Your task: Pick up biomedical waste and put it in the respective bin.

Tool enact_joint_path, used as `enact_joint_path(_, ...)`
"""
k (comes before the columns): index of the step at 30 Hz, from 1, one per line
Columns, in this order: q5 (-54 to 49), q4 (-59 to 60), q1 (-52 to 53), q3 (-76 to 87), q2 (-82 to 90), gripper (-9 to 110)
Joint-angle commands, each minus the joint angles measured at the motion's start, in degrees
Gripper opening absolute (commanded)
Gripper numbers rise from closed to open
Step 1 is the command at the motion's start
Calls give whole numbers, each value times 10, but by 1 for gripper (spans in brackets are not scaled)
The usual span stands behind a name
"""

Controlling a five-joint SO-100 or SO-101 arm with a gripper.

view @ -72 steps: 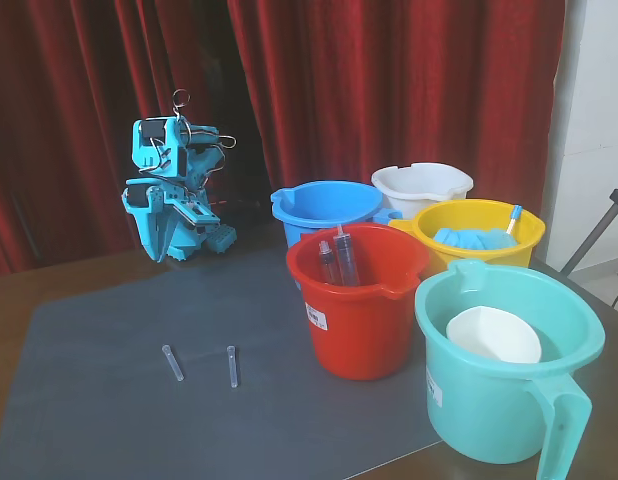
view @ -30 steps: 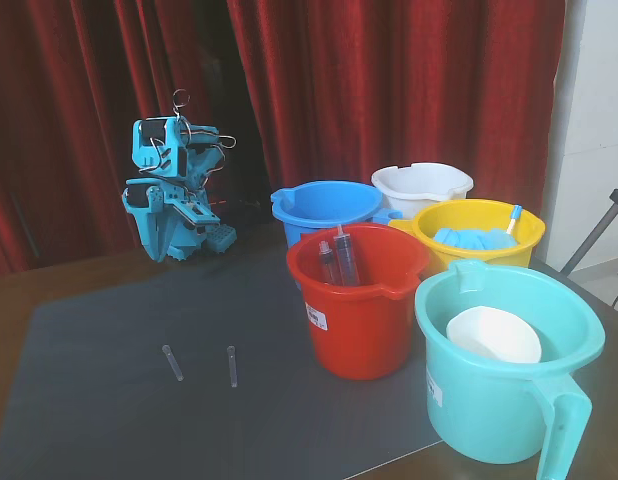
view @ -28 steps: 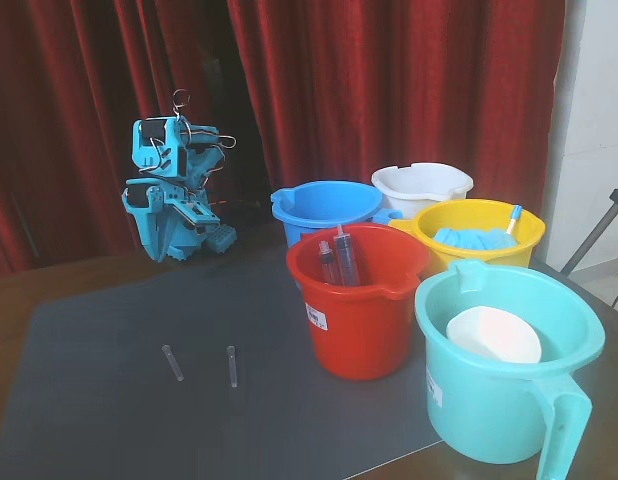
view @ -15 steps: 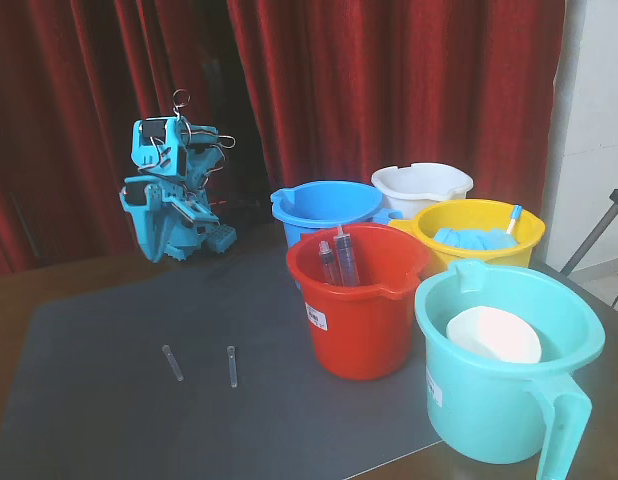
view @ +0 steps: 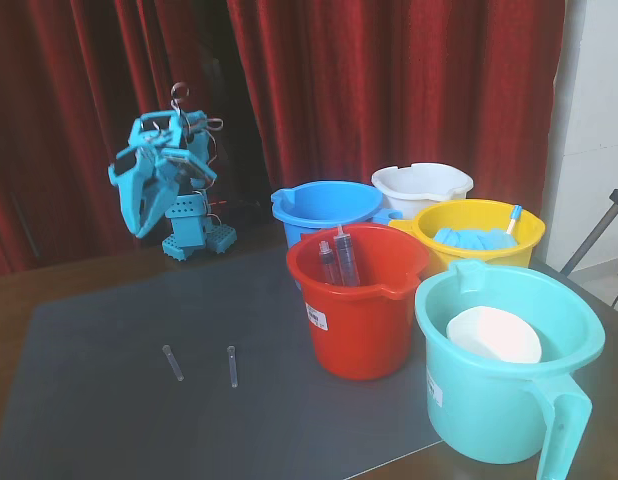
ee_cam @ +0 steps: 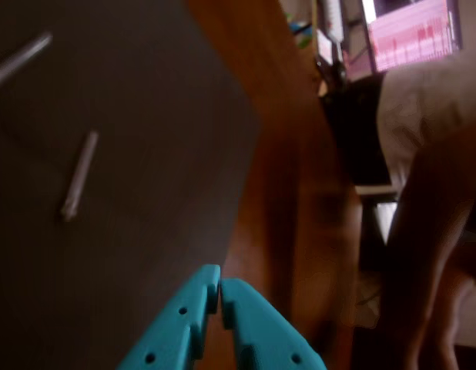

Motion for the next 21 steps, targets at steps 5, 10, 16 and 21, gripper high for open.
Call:
enact_joint_path(5, 67, 241, -5, -408, -409, 0)
enact_joint_path(10, 167, 335, -5, -616, -645, 0)
enact_joint_path(16, 271, 418, -6, -806, -866, 0)
enact_joint_path(21, 326, 499, -36, -895, -957, 11)
